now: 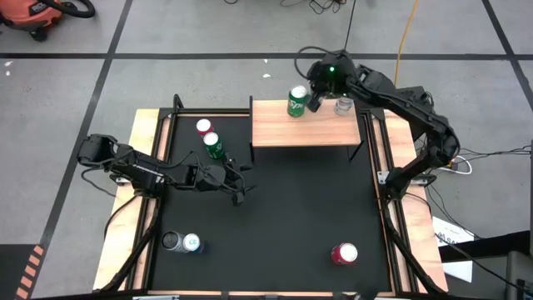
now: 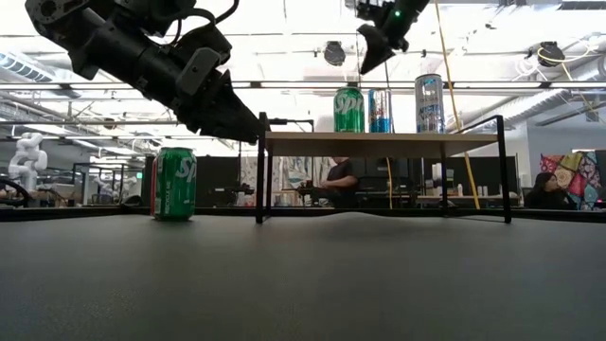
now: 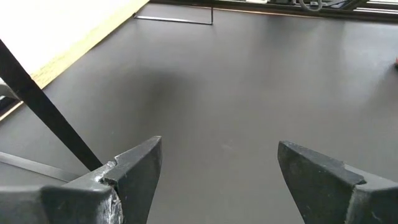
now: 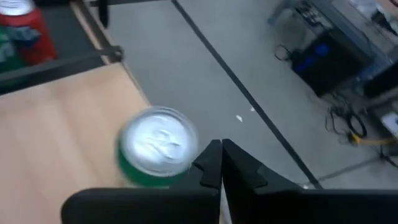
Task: Place canned beverage on shelf
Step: Adjust the blue soda can on the shelf
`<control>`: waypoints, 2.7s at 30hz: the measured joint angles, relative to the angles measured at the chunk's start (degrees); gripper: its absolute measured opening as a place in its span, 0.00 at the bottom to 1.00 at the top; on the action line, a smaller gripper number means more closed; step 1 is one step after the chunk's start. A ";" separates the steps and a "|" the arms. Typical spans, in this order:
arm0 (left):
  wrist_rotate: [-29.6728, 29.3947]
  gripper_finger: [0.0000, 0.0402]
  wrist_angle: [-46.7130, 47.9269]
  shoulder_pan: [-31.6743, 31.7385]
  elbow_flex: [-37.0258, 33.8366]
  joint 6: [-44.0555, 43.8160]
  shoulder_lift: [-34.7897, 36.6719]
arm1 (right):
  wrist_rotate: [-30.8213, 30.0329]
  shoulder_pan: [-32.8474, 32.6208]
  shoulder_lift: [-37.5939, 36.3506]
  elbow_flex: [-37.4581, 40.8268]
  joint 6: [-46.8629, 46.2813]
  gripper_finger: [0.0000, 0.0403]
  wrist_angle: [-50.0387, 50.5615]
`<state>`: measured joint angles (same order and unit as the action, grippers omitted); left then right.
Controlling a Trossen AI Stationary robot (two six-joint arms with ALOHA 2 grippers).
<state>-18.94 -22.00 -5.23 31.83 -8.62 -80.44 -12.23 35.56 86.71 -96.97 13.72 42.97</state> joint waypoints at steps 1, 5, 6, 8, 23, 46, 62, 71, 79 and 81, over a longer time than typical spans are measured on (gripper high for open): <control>0.00 0.78 -0.01 -0.01 0.00 0.00 -0.02 | 0.05 0.65 -0.03 0.00 -0.59 0.00 0.13; 0.00 0.78 -0.18 -0.01 0.00 -0.01 -0.01 | 0.11 3.14 0.07 0.00 -1.74 0.00 1.31; 0.00 0.78 -0.14 0.00 0.00 -0.02 0.00 | 0.19 3.58 0.22 -0.03 -2.00 0.00 1.37; 0.00 0.78 -0.12 -0.01 0.00 0.00 -0.01 | 0.23 4.51 0.34 -0.04 -2.45 0.00 1.95; 0.00 0.78 0.04 -0.01 0.00 0.02 -0.02 | 0.46 6.92 0.38 -0.10 -3.88 0.00 4.38; 0.02 0.78 0.03 0.01 0.00 0.02 -0.02 | 0.38 6.70 0.55 -0.17 -7.09 0.00 10.13; 0.04 0.78 -0.42 0.72 0.02 0.00 0.00 | 4.93 7.56 0.30 -0.17 -7.45 0.00 3.30; 0.35 0.78 0.43 0.71 0.02 0.07 -0.02 | 4.92 7.58 1.30 -0.15 -7.46 0.00 5.55; 0.35 0.78 0.39 0.71 0.02 0.07 -0.02 | 4.93 7.46 1.21 -0.25 -7.22 0.00 7.90; 0.35 0.78 0.18 0.71 0.02 0.07 -0.02 | 4.92 7.45 1.19 -0.26 -7.24 0.00 8.43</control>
<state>-18.59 -21.82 -4.51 31.86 -8.56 -80.47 -7.31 43.00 87.90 -97.23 6.48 51.40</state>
